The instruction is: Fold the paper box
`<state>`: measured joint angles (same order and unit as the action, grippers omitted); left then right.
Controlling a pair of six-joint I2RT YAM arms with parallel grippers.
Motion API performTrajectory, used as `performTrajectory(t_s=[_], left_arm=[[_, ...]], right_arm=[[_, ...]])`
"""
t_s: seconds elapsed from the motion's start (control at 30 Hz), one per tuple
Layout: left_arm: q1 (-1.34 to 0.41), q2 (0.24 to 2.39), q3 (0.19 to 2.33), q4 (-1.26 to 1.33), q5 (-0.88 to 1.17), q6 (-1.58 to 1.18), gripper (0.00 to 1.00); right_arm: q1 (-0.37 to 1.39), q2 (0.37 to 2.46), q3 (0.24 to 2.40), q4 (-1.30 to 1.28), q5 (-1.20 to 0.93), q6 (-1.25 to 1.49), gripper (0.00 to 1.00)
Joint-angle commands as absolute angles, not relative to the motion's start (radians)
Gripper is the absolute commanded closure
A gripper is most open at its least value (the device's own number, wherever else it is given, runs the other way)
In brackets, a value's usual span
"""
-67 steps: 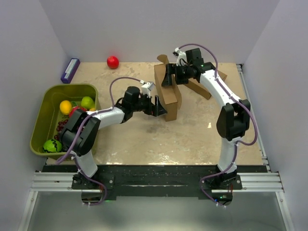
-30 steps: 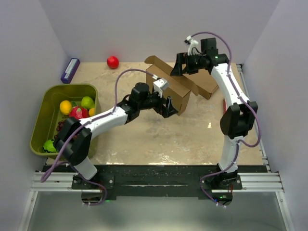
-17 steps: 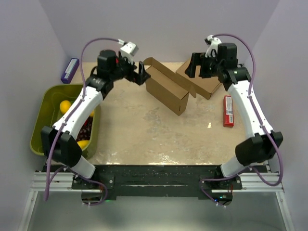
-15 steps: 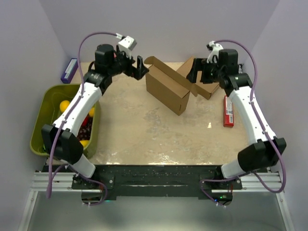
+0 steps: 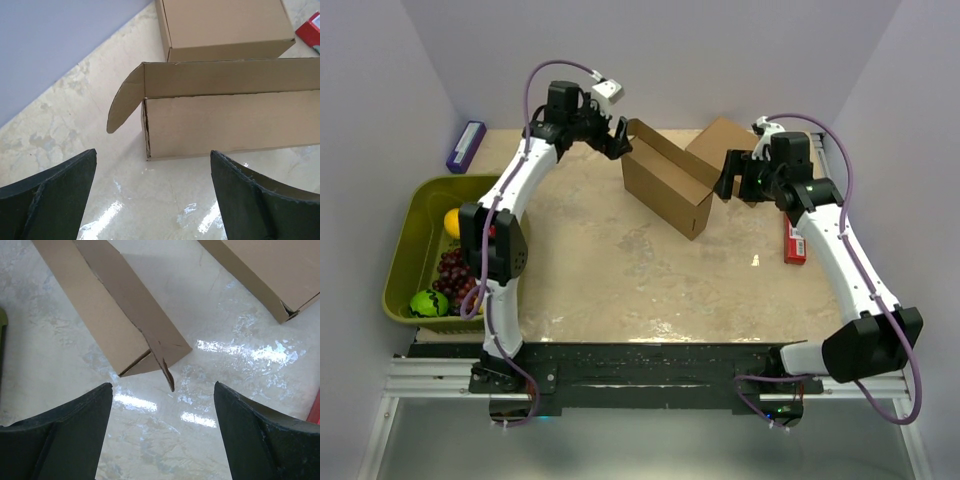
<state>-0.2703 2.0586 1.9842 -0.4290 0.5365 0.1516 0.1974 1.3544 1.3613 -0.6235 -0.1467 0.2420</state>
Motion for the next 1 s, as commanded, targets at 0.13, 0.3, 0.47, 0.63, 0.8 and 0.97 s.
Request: performTrajectory(t_s=[0.13,0.3,0.47,0.63,0.8,0.97], left_arm=[[-0.247,2.121,2.117,-0.416,0.611,0.206,0.0],[-0.239,2.138,2.128,-0.37,0.606,0.195,0.0],[-0.235,2.18,2.157,-0.348,0.649,0.184,0.0],[-0.235,2.212,2.184,-0.33,0.672,0.175,0.04],[-0.235,2.224,2.19,-0.302,0.683,0.164,0.12],[-0.233,2.235,2.201,-0.288,0.678,0.164,0.15]], right_arm=[[0.207,1.338,1.351,-0.575,-0.104,0.255,0.22],[0.215,1.351,1.355,-0.569,-0.126,0.256,0.24],[0.224,1.362,1.356,-0.564,-0.123,0.264,0.28],[0.232,1.377,1.355,-0.561,-0.115,0.267,0.34],[0.247,1.399,1.355,-0.558,-0.104,0.268,0.42],[0.25,1.416,1.359,-0.552,-0.098,0.268,0.46]])
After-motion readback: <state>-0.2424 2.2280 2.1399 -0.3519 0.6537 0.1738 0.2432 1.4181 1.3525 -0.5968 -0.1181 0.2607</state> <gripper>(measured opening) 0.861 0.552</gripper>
